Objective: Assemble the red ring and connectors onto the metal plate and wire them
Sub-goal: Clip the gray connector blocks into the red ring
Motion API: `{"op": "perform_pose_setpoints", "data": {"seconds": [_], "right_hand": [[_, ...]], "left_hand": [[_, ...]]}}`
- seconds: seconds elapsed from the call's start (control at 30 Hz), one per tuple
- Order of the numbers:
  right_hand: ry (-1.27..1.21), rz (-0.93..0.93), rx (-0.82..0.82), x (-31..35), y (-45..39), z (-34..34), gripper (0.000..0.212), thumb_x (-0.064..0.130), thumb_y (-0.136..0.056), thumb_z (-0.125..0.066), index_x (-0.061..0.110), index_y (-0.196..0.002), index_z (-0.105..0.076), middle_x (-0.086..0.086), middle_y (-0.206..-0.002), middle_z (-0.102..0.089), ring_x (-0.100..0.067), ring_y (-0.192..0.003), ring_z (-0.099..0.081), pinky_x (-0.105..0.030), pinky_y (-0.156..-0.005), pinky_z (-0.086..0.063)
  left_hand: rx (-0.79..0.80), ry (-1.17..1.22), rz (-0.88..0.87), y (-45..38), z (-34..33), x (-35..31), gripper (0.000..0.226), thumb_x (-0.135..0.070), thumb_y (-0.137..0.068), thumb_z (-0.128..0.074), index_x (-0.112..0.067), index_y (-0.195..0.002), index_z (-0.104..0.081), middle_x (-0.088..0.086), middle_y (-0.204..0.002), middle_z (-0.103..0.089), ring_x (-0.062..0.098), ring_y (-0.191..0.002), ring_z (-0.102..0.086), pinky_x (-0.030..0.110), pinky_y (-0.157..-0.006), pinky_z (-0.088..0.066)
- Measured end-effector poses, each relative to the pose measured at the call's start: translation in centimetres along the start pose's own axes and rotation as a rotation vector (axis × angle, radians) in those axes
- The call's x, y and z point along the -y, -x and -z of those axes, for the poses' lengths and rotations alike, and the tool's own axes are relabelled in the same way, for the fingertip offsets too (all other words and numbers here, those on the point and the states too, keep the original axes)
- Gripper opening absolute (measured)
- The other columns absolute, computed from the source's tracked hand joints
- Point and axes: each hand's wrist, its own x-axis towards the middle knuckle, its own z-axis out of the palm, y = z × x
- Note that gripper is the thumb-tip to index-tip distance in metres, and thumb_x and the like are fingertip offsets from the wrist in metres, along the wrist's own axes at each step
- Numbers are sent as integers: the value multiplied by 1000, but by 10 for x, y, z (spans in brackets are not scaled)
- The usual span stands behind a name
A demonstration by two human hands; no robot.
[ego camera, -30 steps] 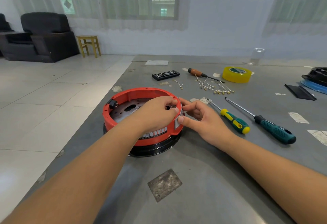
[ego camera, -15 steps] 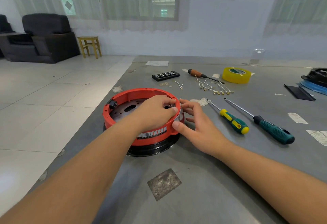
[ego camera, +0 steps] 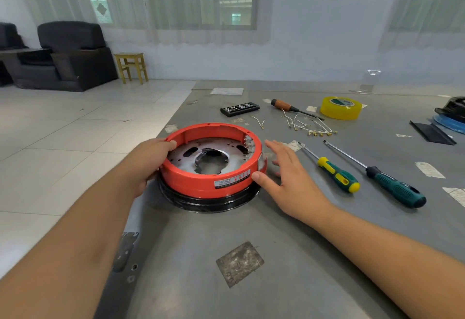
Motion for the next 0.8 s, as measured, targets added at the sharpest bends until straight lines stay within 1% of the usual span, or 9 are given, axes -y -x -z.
{"op": "perform_pose_setpoints", "data": {"seconds": [0.07,0.17,0.27,0.33,0.4,0.5,0.57,0.67,0.8], "right_hand": [[38,-113,-67,-1,-2,0,66,52,-99,-57,31,-156,-30,4,-158,-36,-18,-136,-50,-42,-112,-46],[18,-156,-94,-4,-5,2,37,44,-107,-46,31,-141,-52,9,-133,-61,-10,-121,-60,-23,-98,-47],[-101,-195,-82,2,-3,7,45,64,-104,-33,42,-134,-58,27,-111,-59,26,-98,-52,3,-74,-36],[-207,-236,-93,6,-4,8,58,78,-95,-29,45,-134,-58,36,-102,-57,39,-87,-43,2,-71,-34],[-306,-276,-110,7,-6,9,63,88,-85,-30,50,-124,-60,45,-97,-59,38,-92,-45,-4,-78,-34],[-438,-261,-137,6,-8,8,82,90,-78,-40,46,-147,-48,34,-137,-57,10,-131,-49,-22,-109,-39],[-478,-249,-173,6,-9,8,92,84,-78,-47,41,-158,-31,26,-155,-43,3,-144,-38,-29,-121,-30],[-551,-243,-224,5,-11,10,89,73,-83,-52,44,-161,-20,30,-161,-28,8,-147,-26,-24,-121,-23],[-606,-200,-262,1,-13,12,79,55,-87,-55,46,-159,-24,41,-149,-40,19,-136,-36,-16,-112,-29]], "left_hand": [[1,59,19,1,-1,1,14,-26,-104,-57,-24,-110,-70,-6,-80,-70,16,-84,-60,36,-85,-47],[62,118,64,7,-6,0,14,-32,-104,-61,-22,-109,-69,-2,-74,-66,18,-81,-62,42,-93,-55],[46,146,87,11,-14,-1,13,-32,-102,-65,-20,-96,-68,4,-80,-63,19,-81,-62,45,-98,-55],[41,184,89,12,-18,-1,12,-31,-101,-68,-19,-97,-68,6,-86,-66,20,-84,-64,45,-97,-56],[58,204,71,14,-21,1,11,-31,-99,-70,-20,-99,-68,5,-94,-70,20,-93,-67,43,-92,-57],[76,254,-11,15,-27,5,11,-33,-97,-73,-25,-95,-65,1,-102,-72,21,-103,-65,40,-91,-51],[83,317,-39,15,-31,5,14,-33,-96,-73,-26,-91,-62,0,-102,-72,23,-99,-64,40,-90,-52],[161,462,-48,16,-35,4,11,-24,-97,-72,-26,-100,-61,3,-92,-76,23,-74,-73,41,-72,-64],[230,539,-36,12,-37,3,38,-17,-92,-78,-21,-126,-60,11,-96,-78,26,-78,-73,49,-81,-66]]}}
